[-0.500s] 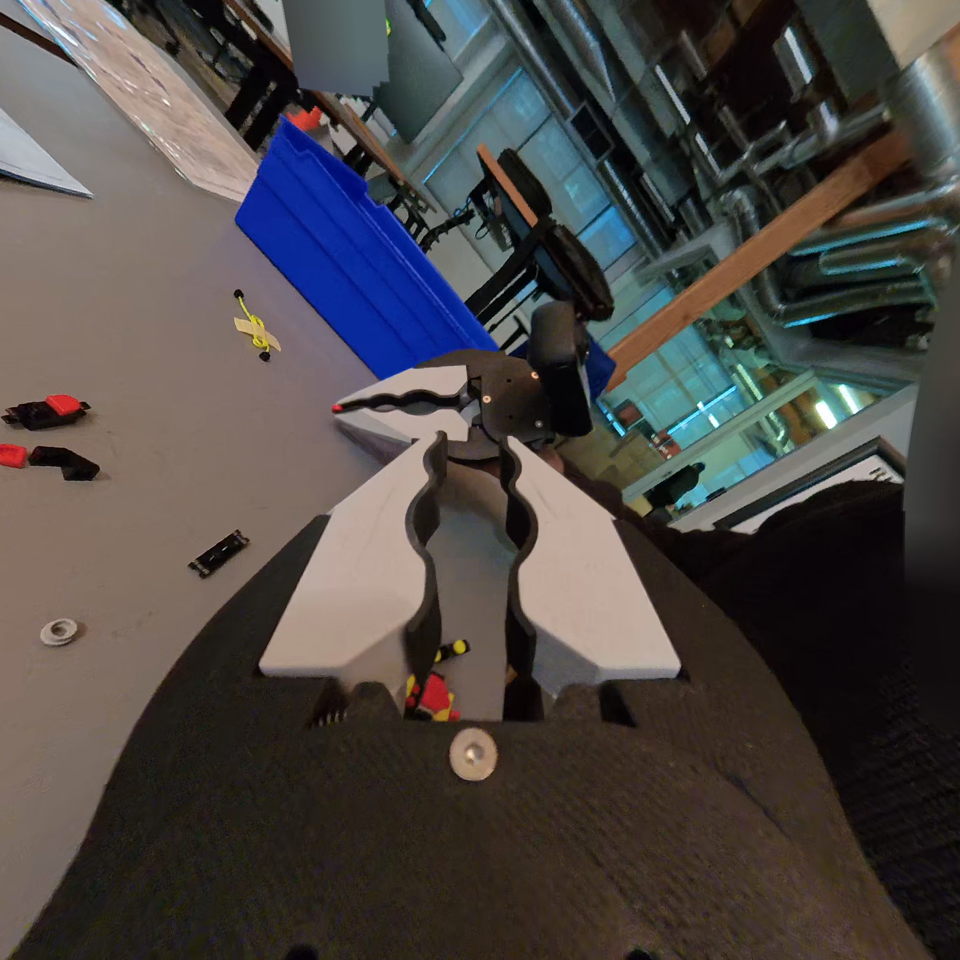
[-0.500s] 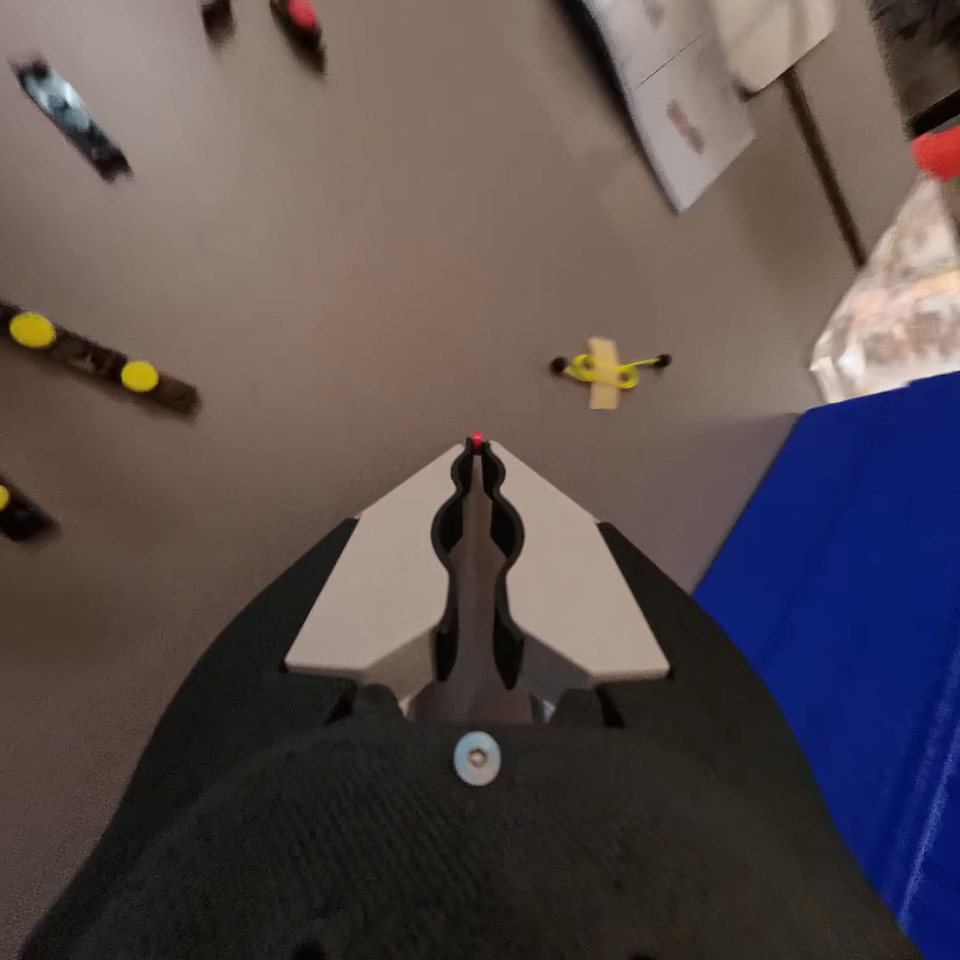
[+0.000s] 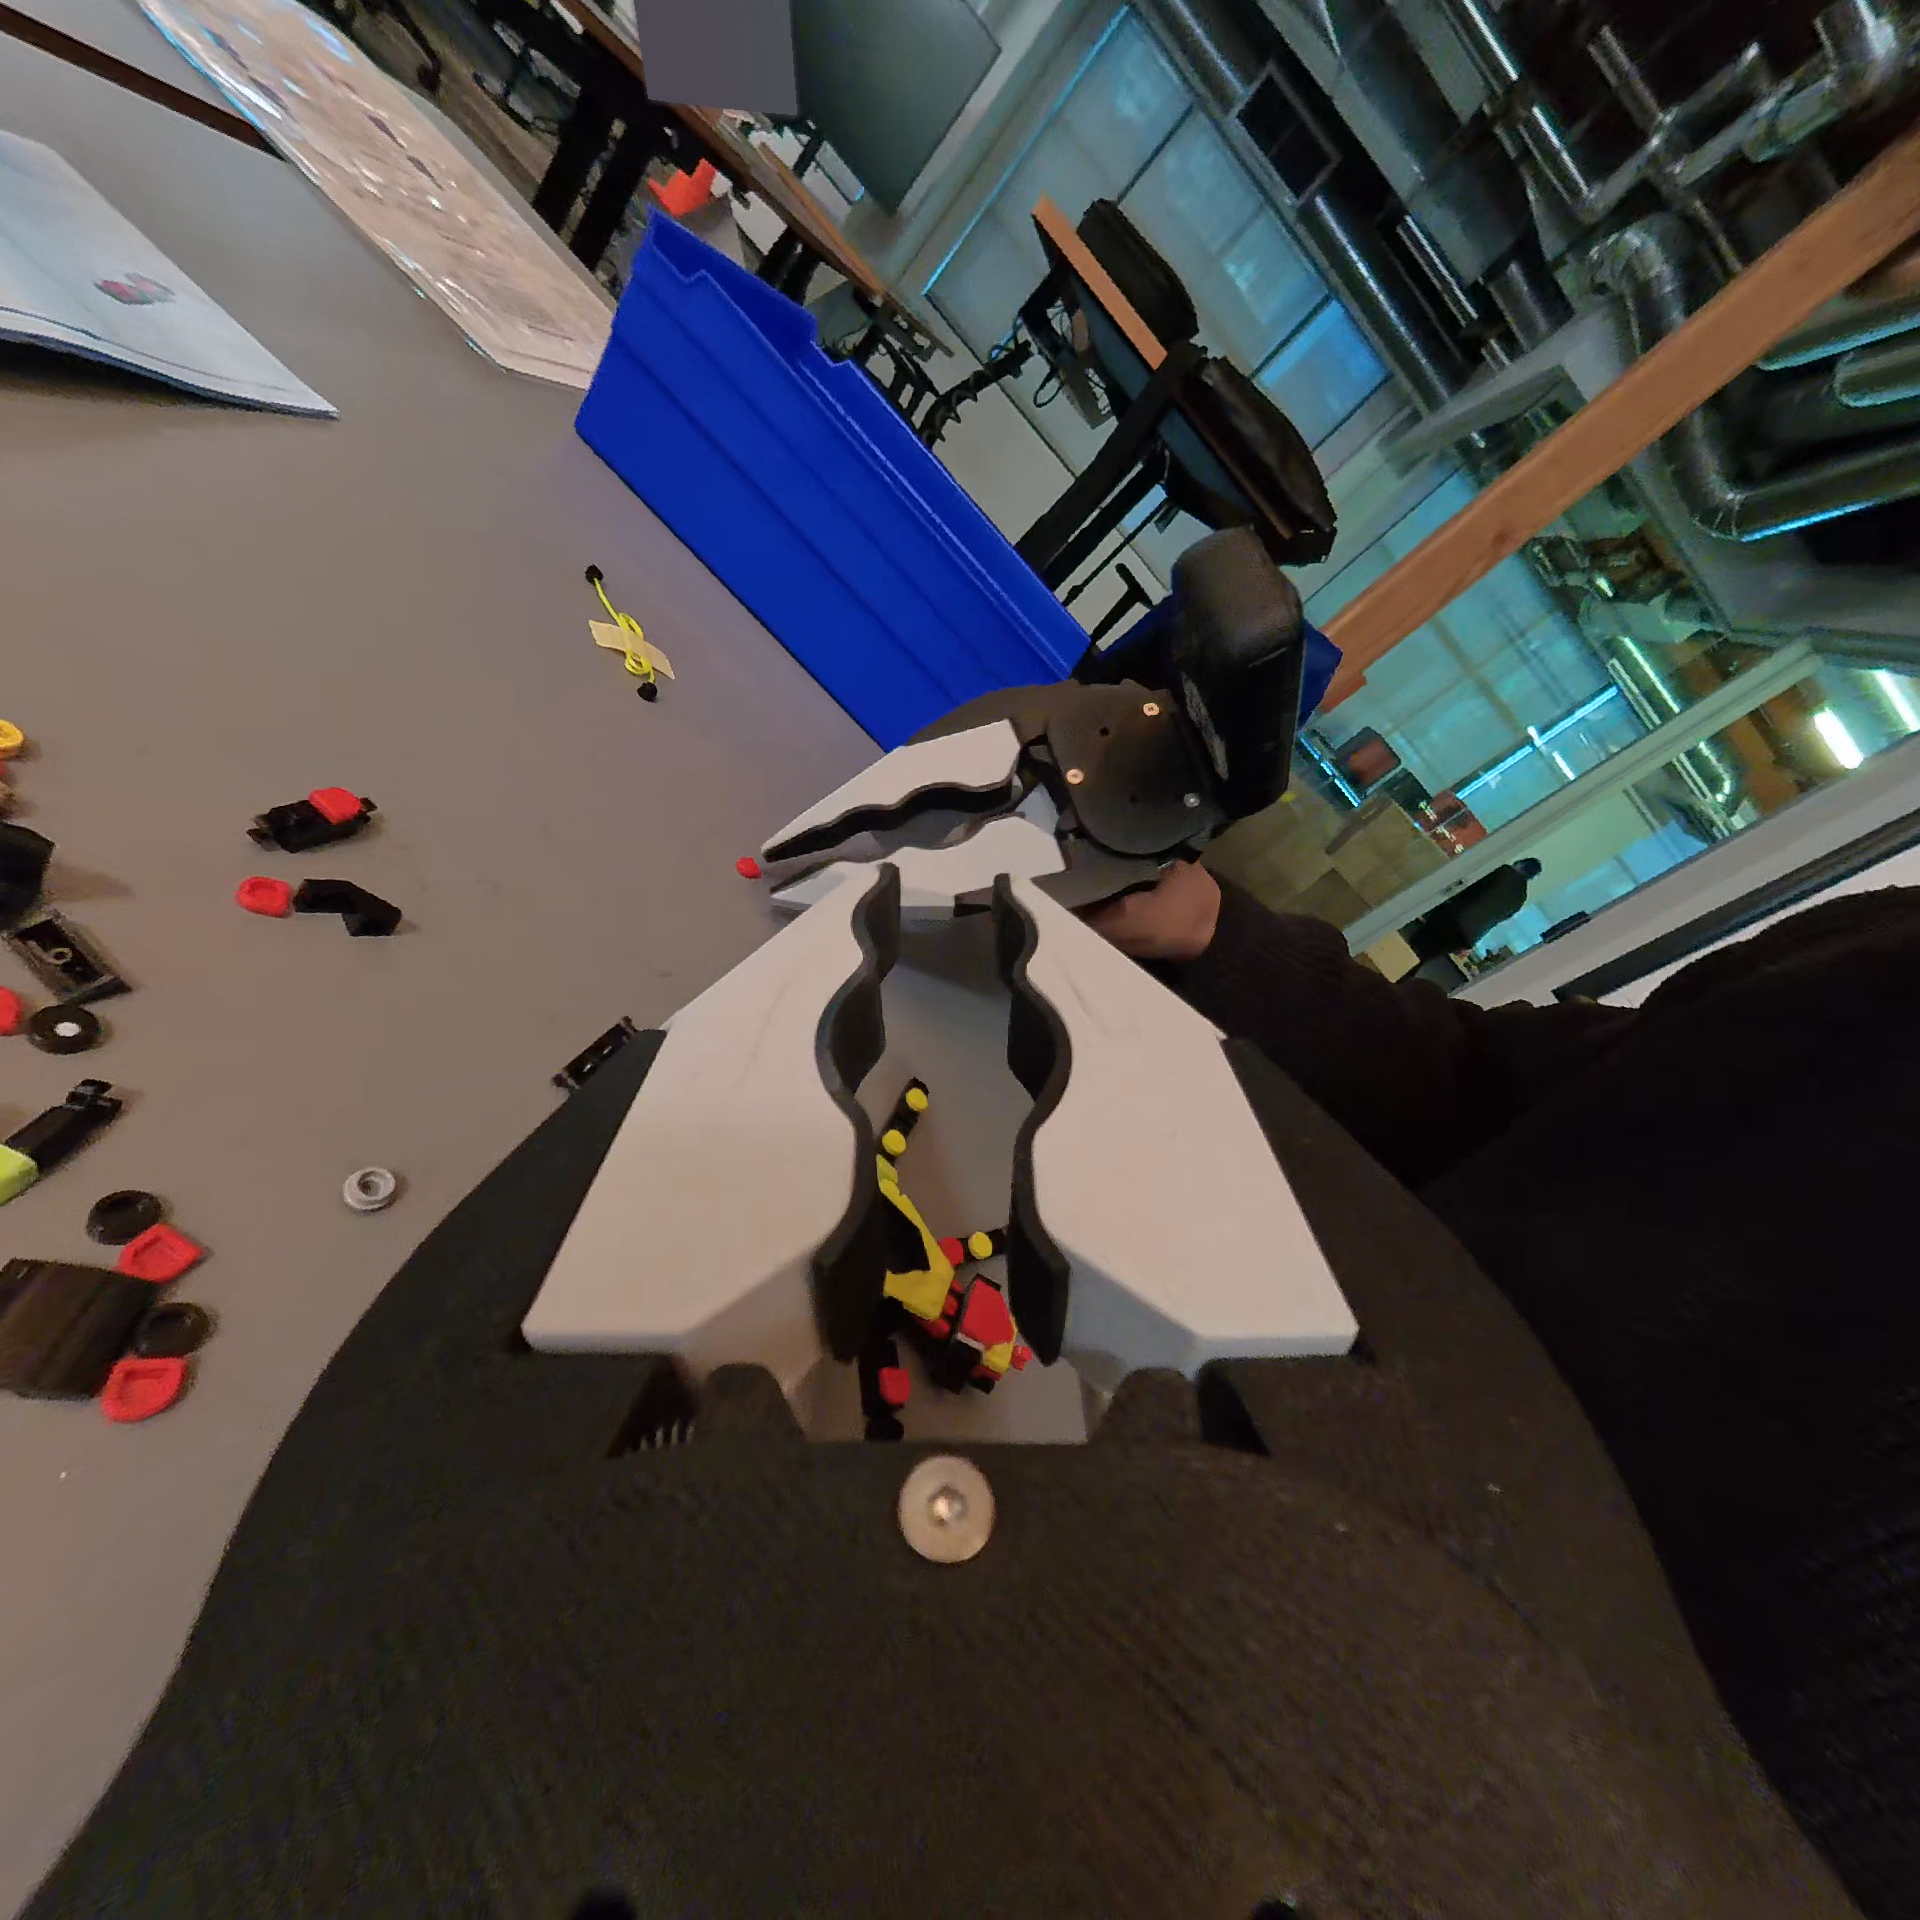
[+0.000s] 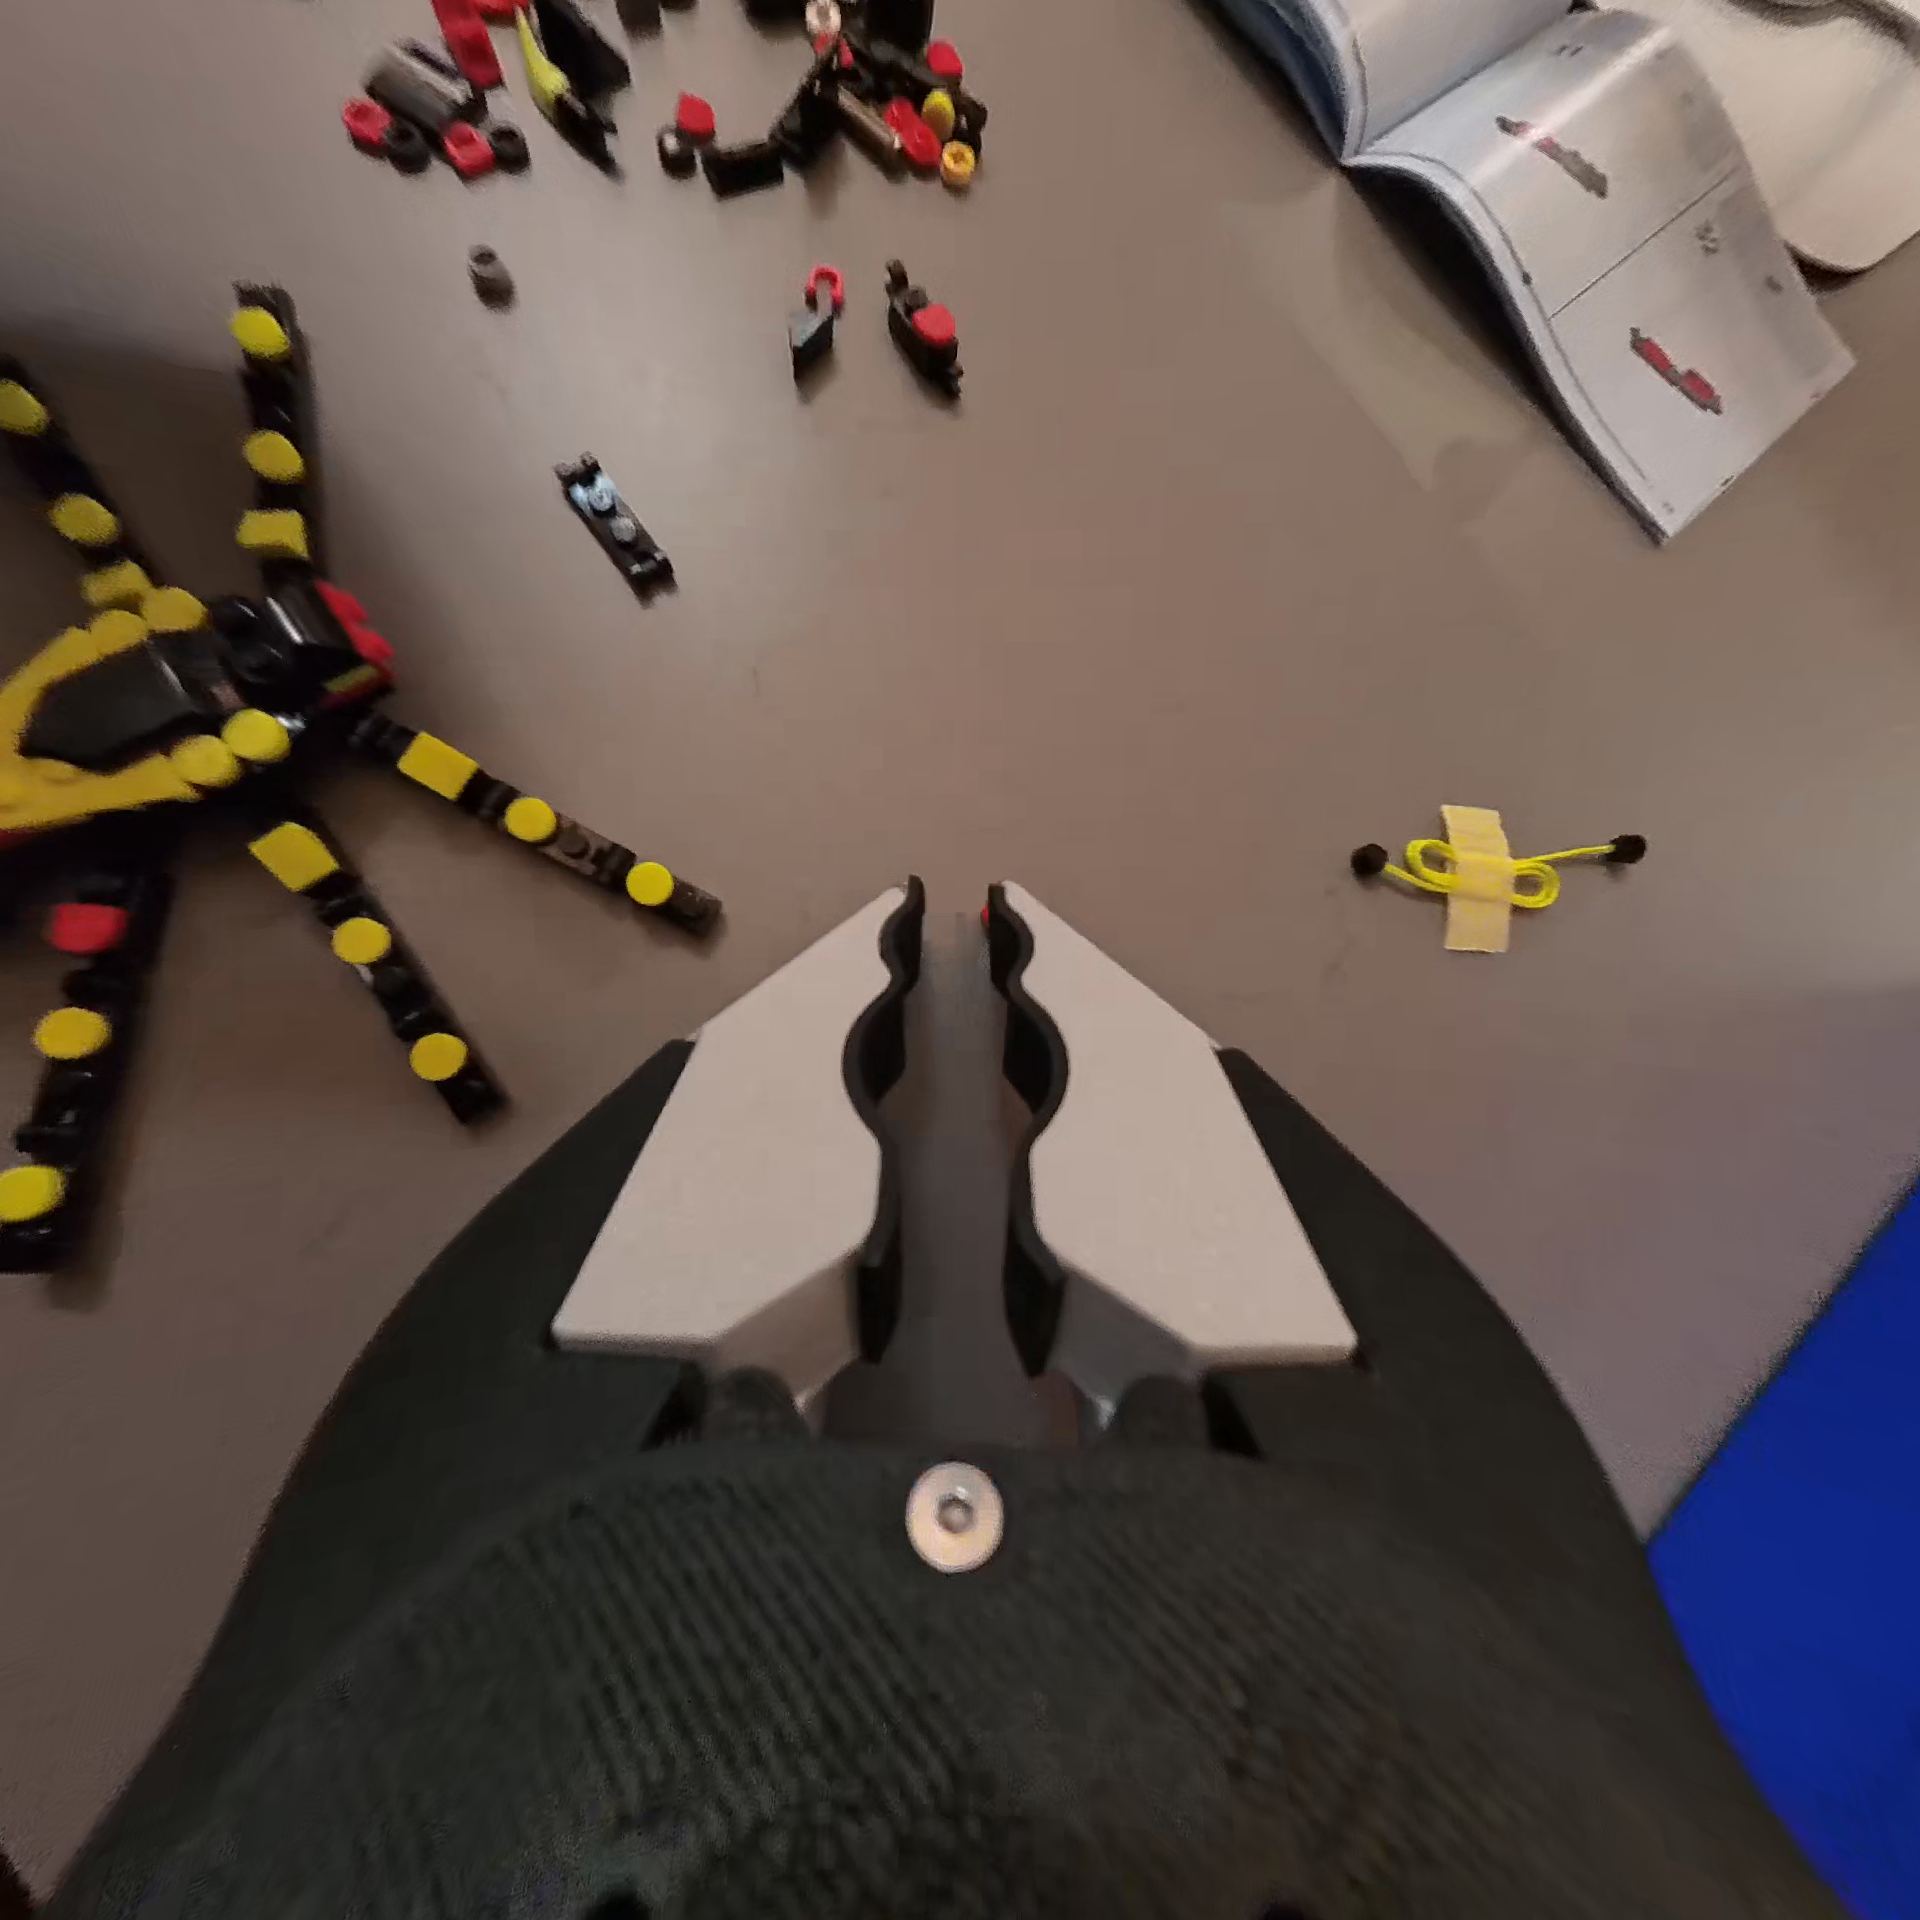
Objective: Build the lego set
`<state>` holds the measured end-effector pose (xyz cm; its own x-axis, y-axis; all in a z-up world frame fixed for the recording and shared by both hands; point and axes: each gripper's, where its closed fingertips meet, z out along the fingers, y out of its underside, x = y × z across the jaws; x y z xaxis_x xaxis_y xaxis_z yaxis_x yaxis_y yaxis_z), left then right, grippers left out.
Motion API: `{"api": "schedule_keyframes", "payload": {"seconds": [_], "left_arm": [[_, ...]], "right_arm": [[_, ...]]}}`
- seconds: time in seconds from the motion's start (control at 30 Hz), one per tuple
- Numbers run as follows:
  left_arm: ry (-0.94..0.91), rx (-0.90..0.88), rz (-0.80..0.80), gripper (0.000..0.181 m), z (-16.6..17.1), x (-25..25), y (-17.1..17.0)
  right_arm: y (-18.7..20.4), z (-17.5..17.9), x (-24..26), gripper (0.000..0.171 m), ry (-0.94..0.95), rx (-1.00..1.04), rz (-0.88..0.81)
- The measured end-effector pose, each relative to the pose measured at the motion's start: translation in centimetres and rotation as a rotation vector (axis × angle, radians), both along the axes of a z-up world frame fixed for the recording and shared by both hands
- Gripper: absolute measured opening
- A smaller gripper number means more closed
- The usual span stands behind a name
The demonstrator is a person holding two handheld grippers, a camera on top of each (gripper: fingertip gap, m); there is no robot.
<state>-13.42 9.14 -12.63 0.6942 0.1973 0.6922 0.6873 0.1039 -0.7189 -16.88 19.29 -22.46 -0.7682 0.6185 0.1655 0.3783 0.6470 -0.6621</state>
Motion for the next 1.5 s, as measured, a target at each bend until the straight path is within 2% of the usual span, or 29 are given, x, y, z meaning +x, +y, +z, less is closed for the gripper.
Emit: {"api": "schedule_keyframes", "payload": {"seconds": [0.13, 0.4, 0.67, 0.7, 1.03, 1.27, 1.5], "left_arm": [[-0.013, 0.009, 0.027, 0.014, 0.0, -0.6, -0.4], [-0.042, 0.024, 0.065, 0.013, -0.2, -1.7, -1.1], [0.004, -0.036, 0.074, 0.013, -0.8, -2.0, -1.2], [0.013, -0.049, 0.076, 0.013, -0.9, -2.0, -1.2], [0.034, -0.109, 0.075, 0.013, -1.9, -2.2, -1.1], [0.022, -0.108, 0.078, 0.013, -2.0, -2.4, -1.2], [0.006, -0.109, 0.076, 0.013, -2.3, -2.5, -1.2]], "right_arm": [[0.9, 0.7, -0.6, 0.01, -0.007, -0.072, -0.037], [0.4, 0.7, -0.9, 0.005, -0.146, -0.268, -0.027], [0.6, -0.9, -0.7, 0.005, -0.207, -0.238, -0.002], [0.5, -0.9, -0.7, 0.0, -0.201, -0.232, 0.001], [-0.4, -0.8, 0.0, 0.0, -0.181, -0.207, 0.057], [1.0, 0.7, -0.2, 0.009, -0.163, -0.275, 0.029], [3.1, 0.9, -0.9, 0.006, -0.117, -0.226, -0.032]]}}
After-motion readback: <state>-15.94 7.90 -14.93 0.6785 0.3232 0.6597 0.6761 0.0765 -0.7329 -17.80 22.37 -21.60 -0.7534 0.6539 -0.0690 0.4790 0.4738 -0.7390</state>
